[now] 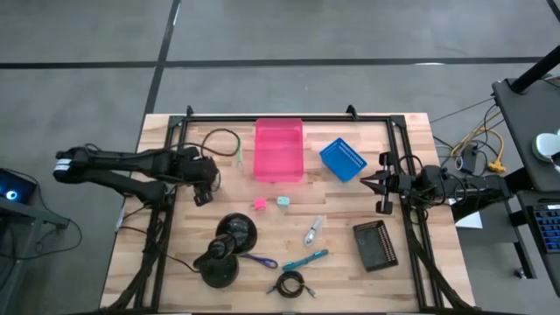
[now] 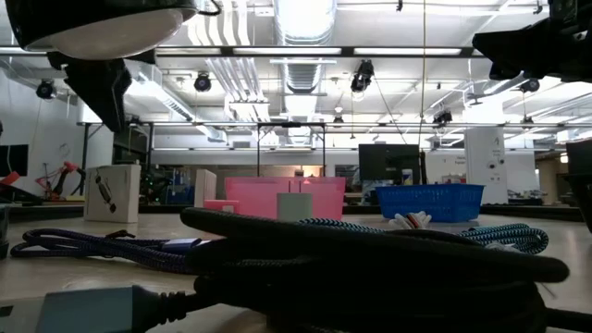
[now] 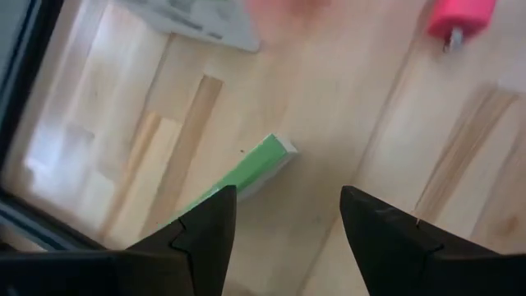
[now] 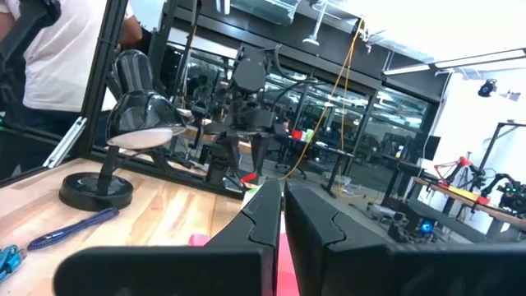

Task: Pick and place items into bin
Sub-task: Put the bottom card reader box into the blue bin

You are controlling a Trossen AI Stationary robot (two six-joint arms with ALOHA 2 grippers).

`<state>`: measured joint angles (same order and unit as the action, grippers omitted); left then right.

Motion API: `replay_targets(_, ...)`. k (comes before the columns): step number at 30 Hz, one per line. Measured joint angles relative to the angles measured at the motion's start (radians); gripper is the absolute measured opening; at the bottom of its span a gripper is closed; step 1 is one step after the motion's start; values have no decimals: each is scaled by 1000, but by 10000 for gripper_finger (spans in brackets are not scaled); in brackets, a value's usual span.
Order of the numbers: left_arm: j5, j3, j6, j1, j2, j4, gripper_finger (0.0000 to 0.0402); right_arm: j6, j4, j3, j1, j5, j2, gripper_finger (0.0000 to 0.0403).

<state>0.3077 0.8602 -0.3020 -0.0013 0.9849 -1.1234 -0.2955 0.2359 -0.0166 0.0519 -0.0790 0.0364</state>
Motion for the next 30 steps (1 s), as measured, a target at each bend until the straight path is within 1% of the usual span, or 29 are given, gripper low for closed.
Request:
replay_targets(4, 8, 23, 169, 1, 62, -23, 203, 0, 0, 0, 0, 0, 0, 9)
replay_targets(7, 18, 27, 228, 2, 107, -22, 203, -2, 0, 0, 0, 0, 0, 9)
replay_targets(21, 76, 25, 271, 68, 261, -46, 203, -4, 0, 0, 0, 0, 0, 9)
replay_targets(24, 78, 25, 309, 82, 278, -44, 203, -4, 0, 0, 0, 0, 0, 9)
replay_targets(30, 80, 23, 335, 117, 298, -36, 203, -3, -4, 0, 0, 0, 0, 9)
